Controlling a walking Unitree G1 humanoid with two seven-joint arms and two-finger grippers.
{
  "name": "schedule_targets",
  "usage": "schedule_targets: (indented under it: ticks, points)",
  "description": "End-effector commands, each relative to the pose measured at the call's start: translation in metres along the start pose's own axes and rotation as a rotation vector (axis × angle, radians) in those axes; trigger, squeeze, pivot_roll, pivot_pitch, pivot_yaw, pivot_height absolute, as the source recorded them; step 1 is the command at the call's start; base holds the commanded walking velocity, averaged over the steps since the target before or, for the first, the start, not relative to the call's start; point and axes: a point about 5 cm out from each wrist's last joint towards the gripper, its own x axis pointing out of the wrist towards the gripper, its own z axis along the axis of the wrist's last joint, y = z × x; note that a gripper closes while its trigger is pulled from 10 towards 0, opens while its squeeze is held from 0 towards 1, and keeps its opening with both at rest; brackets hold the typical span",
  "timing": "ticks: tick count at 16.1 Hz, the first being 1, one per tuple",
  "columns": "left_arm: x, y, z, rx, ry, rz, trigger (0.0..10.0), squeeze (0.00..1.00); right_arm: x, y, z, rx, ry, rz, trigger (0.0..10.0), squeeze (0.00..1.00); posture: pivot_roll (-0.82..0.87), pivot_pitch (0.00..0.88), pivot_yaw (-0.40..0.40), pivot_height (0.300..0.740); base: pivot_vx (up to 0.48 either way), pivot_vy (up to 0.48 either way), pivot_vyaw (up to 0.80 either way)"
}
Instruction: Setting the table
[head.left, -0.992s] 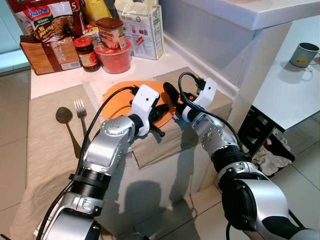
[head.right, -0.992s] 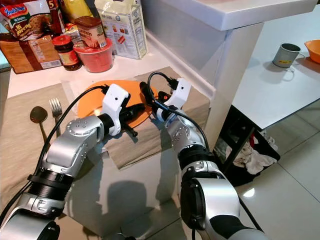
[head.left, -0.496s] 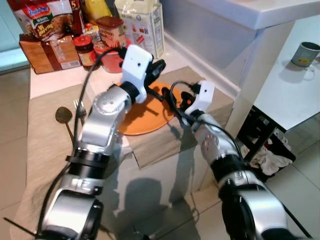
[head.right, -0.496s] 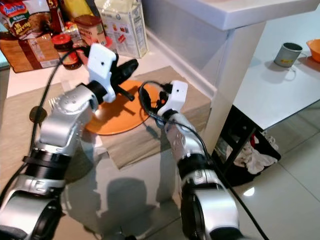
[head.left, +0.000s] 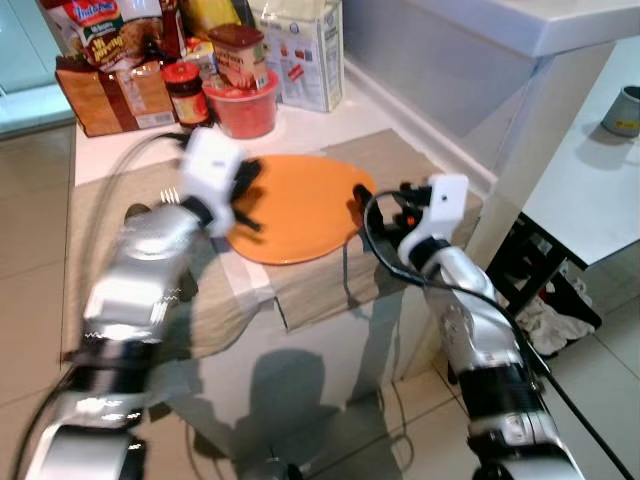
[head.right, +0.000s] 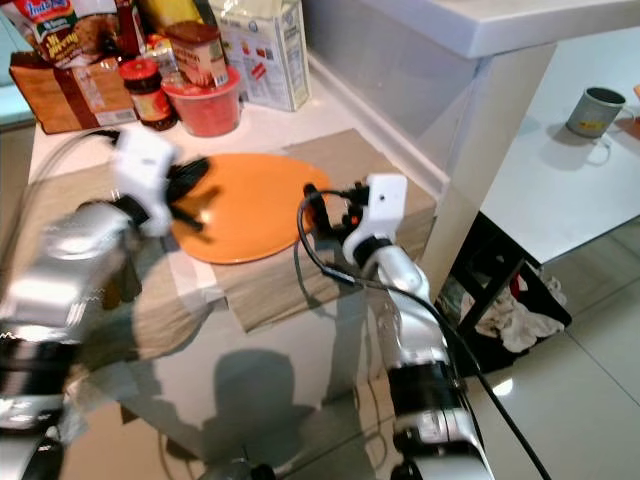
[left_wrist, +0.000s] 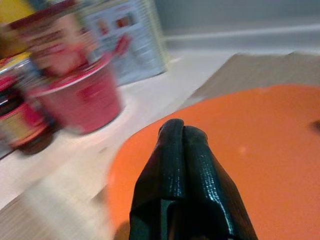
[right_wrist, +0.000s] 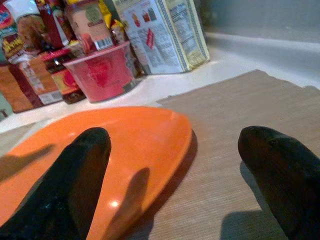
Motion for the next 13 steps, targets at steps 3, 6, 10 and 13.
schedule_targets:
  ticks: [3,6,10,13]
  points:
    - [-0.013,0.005,0.001,0.033,0.034,-0.002,0.0,0.00,-0.005,0.000,0.004,-0.011,0.009,-0.004,10.0,0.00,0.02,0.000,0.043,0.740,0.000,0.000,0.00]
    - [-0.018,-0.005,-0.006,0.012,0.059,-0.033,0.0,0.00,-0.006,-0.001,0.011,-0.056,-0.019,-0.021,10.0,0.00,0.02,0.000,0.039,0.740,0.000,0.000,0.00]
    - [-0.021,-0.023,-0.022,-0.045,0.093,-0.042,0.0,0.00,-0.011,-0.002,0.010,-0.128,-0.023,-0.032,10.0,0.00,0.01,0.000,0.036,0.740,0.000,0.000,0.00]
    - [-0.021,-0.024,-0.026,-0.048,0.110,-0.034,0.0,0.00,-0.012,-0.001,0.009,-0.132,-0.017,-0.032,10.0,0.00,0.01,0.000,0.034,0.740,0.000,0.000,0.00]
